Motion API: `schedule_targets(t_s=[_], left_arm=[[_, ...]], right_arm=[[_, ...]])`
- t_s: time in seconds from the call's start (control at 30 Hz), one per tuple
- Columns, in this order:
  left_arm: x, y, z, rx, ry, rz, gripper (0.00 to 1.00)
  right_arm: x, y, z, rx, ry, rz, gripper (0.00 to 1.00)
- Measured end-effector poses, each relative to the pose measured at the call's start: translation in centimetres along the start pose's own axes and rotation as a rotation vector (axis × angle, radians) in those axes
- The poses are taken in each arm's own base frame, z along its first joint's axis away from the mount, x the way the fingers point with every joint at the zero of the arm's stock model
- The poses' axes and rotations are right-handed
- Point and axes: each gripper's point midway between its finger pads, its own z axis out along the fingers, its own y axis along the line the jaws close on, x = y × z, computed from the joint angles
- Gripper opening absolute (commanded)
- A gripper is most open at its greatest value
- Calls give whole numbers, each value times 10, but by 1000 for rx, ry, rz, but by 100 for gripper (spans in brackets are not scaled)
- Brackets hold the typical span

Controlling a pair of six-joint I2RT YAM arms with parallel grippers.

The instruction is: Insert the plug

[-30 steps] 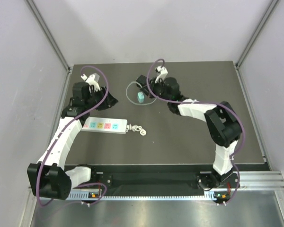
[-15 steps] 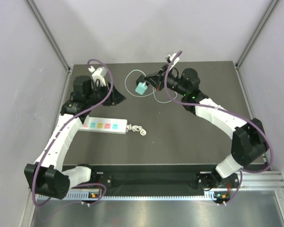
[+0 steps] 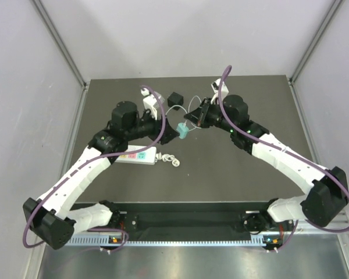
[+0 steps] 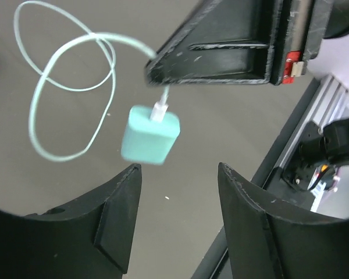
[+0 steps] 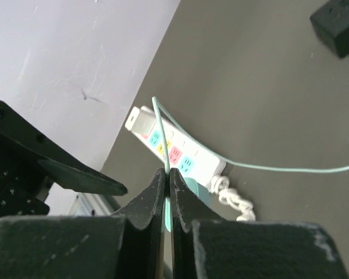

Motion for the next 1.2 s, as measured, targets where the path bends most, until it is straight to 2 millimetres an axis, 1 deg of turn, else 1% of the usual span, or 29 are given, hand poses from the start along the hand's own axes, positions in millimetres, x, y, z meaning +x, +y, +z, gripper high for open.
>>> schedule_targets(t_s=[0.07, 0.13, 0.2, 0.33, 0.47, 0.67, 0.77, 0.83, 0.9, 0.97, 1.0, 1.03, 1.13, 1.17, 1.2], left_arm=[[3, -9, 5, 9, 5, 48, 61], [4, -16, 8, 17, 5, 85, 63], [4, -18, 13, 9, 5, 117, 63], [5, -13, 27, -27, 26, 168, 65], [12, -7, 36, -52, 55, 208, 66], [14, -3, 40, -74, 72, 259, 66], [17, -1, 41, -78, 84, 278, 65], [18, 0, 41, -78, 92, 290, 61], [20, 1, 41, -76, 101, 300, 57], [23, 2, 41, -76, 117, 310, 47], [24, 2, 42, -73, 124, 314, 39], [23, 2, 42, -70, 126, 320, 20], [25, 0, 43, -53, 131, 329, 1], [25, -1, 43, -45, 134, 330, 0], [27, -3, 43, -34, 138, 328, 0]], right_arm=[[4, 4, -5, 5, 11, 18, 0], [4, 7, -8, 10, 8, 33, 0], [3, 9, -12, 12, 3, 48, 0], [0, 12, -15, 12, -6, 69, 0], [2, 17, -16, 5, -3, 79, 0], [8, 18, -16, 3, 13, 91, 0], [9, 21, -16, -7, 17, 98, 0], [9, 24, -16, -19, 19, 101, 0], [8, 27, -16, -31, 18, 102, 0], [9, 27, -16, -37, 18, 101, 0], [10, 27, -16, -38, 20, 100, 0], [9, 28, -16, -40, 20, 100, 0], [11, 29, -16, -48, 26, 92, 0], [11, 29, -16, -52, 30, 87, 1], [12, 30, -16, -58, 36, 80, 4]])
